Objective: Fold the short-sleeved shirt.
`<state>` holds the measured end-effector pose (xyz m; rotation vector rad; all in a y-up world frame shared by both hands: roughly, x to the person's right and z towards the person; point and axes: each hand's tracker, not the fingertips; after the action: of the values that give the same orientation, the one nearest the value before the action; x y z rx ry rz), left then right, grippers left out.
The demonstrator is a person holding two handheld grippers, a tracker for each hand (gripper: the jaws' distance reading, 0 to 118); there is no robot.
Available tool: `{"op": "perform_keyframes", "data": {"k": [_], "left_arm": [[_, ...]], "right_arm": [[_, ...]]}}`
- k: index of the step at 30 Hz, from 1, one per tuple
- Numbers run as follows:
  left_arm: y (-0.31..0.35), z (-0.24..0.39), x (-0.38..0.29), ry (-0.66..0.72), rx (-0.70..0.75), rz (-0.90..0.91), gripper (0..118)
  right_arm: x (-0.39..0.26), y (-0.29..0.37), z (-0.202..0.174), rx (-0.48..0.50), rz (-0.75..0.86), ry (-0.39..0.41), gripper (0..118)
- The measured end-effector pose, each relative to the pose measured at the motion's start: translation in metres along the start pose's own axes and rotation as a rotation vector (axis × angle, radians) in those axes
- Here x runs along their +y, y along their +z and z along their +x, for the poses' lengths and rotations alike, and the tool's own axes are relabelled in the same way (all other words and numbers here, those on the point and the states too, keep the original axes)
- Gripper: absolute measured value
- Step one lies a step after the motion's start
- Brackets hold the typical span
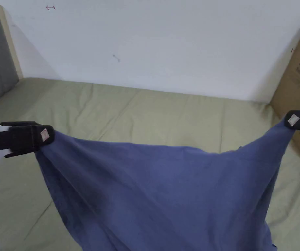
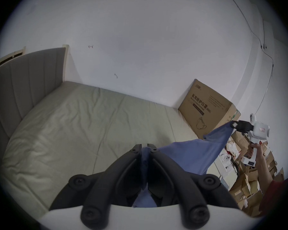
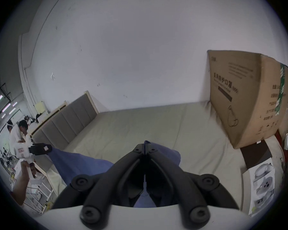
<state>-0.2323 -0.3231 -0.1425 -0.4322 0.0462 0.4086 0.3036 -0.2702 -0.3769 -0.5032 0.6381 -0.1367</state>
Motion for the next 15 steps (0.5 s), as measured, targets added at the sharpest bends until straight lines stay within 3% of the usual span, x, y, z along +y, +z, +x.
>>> {"op": "perform_keyframes", "data": {"k": [3,7,15], "left_arm": [[0.016,-0.004,0.006,0.020,0.003,0.028,5],[0.023,0.000,0.014,-0.005,0.023,0.045,5],[-0.032,0.005,0.065,-0.068,0.040,0.005,5]], "right_arm": [[-0.002,0.034,0.005,-0.012,0.064,-0.034,0],[0.000,0.052,0.004,-0.014,0.066,-0.021,0],[0.039,-0.010,0.010,-0.056,0.058,-0.019,0]]}}
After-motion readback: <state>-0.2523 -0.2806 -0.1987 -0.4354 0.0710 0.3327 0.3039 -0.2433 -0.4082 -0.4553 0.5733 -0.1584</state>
